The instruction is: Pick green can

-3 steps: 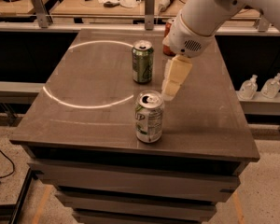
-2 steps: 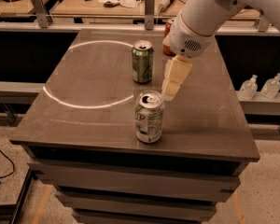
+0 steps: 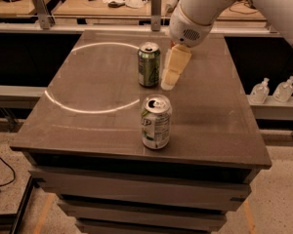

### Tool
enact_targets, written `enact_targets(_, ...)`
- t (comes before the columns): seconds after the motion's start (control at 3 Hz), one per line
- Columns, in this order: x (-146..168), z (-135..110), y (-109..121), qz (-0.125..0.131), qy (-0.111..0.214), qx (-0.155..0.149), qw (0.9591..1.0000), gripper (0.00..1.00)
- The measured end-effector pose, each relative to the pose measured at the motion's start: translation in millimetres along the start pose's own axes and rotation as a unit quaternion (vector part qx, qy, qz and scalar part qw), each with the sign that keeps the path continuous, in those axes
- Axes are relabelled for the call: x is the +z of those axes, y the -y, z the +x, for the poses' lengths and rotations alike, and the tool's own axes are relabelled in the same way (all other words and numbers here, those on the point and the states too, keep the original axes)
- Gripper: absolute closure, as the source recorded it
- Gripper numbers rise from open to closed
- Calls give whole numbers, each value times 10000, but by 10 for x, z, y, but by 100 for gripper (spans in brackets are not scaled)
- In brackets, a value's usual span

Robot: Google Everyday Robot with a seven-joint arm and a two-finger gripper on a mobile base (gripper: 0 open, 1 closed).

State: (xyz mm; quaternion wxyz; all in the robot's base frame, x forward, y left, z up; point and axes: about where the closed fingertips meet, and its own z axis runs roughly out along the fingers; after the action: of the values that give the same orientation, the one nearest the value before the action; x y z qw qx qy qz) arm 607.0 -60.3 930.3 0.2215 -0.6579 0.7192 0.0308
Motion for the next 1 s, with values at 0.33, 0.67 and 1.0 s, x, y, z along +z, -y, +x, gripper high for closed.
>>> enact_targets(0.33,58,-119,312,161,269,239,9992,0)
enact_targets(0.67,158,-262,485,199,684,576,9958,0)
enact_targets(1.0,242,-343,513,212,990,1145,9883,2)
